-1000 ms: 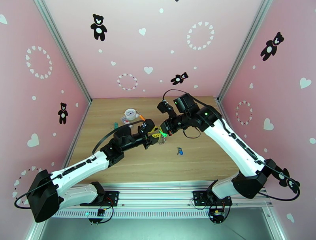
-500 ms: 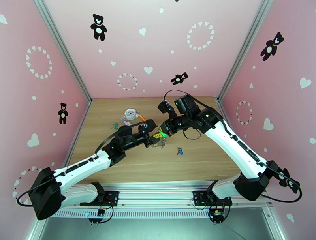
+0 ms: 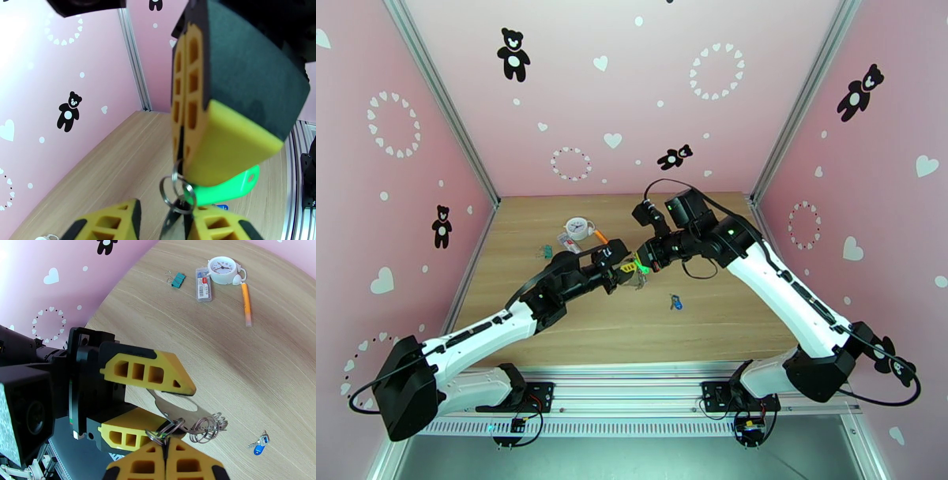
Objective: Remove the keys from the keyring
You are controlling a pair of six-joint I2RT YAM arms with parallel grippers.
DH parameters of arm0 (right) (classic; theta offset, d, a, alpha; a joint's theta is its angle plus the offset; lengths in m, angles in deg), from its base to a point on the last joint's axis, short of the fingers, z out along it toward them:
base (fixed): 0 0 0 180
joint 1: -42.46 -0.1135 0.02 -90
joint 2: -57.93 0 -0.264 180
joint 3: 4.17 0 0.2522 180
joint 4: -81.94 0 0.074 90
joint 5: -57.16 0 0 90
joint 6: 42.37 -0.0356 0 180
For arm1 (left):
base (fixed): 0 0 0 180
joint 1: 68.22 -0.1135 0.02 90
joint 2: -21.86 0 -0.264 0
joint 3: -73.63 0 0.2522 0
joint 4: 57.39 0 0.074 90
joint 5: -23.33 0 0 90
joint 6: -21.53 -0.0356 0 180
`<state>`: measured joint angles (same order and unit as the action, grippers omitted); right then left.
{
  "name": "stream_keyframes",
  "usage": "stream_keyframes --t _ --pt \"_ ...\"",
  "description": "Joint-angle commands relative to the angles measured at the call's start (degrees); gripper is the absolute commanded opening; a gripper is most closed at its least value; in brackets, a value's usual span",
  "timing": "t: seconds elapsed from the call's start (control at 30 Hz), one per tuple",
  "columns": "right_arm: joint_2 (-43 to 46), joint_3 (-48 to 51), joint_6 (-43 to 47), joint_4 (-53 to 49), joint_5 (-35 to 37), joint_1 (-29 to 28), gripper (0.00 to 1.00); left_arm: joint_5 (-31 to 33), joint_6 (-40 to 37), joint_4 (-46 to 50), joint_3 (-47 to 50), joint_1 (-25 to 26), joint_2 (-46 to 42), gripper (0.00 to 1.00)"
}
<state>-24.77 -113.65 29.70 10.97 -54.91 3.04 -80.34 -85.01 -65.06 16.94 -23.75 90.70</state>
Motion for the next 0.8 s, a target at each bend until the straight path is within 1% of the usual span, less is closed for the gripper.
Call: stream_keyframes --t 0.0,0.23,0.27,0.3,0.33,0.43,0.5,0.53,0.63,0.7,0.77 --pt "2.1 -0.8 0.4 -0.9 -0.6 -0.5 0.0 -0.3 -0.7 -0.3 -0.3 0.4 -1.9 0.32" --pt "2.4 -0.8 0.5 -0.7 -1.6 -0.7 0.0 -1.7 -0.5 0.5 -2.3 0.4 -1.1 0.31" --pt "2.5 -0.7 0.5 -0.6 -1.6 -0.7 0.0 -1.7 -0.6 0.4 -2.3 0.4 -1.1 0.33" --pt "2.6 -0.5 0.3 -0.4 -1.8 -0.7 0.0 -1.8 -0.9 0.2 -2.3 0.4 -1.1 0.38" --pt "2.8 -0.3 0.1 0.0 -1.8 -0.7 0.0 -2.0 -1.3 0.3 -2.5 0.4 -1.1 0.41" --pt "2.8 -0.2 0.0 0.1 -2.0 -0.7 0.0 -2.2 -1.5 -1.0 -2.3 0.5 -1.1 0.45" --pt "2.7 0.0 0.2 -0.1 -1.8 -0.7 0.0 -2.4 -1.9 -1.7 -2.3 0.7 -1.1 0.45" --pt "2.8 0.0 0.2 -0.1 -1.5 -0.7 0.0 -2.0 -2.1 -1.9 -2.2 0.8 -1.0 0.45" --pt "3.0 0.0 0.5 -0.3 -0.9 -0.7 0.0 -0.8 -1.8 -3.1 -2.0 0.8 -1.1 0.37" --pt "3.0 0.0 0.5 -0.6 -0.6 -0.7 0.0 -0.2 -1.7 -3.5 -1.7 0.8 -1.4 0.36" --pt "3.1 -0.1 0.7 -0.6 -0.3 -0.7 0.0 0.3 -1.7 -3.5 -1.5 0.8 -1.6 0.32"
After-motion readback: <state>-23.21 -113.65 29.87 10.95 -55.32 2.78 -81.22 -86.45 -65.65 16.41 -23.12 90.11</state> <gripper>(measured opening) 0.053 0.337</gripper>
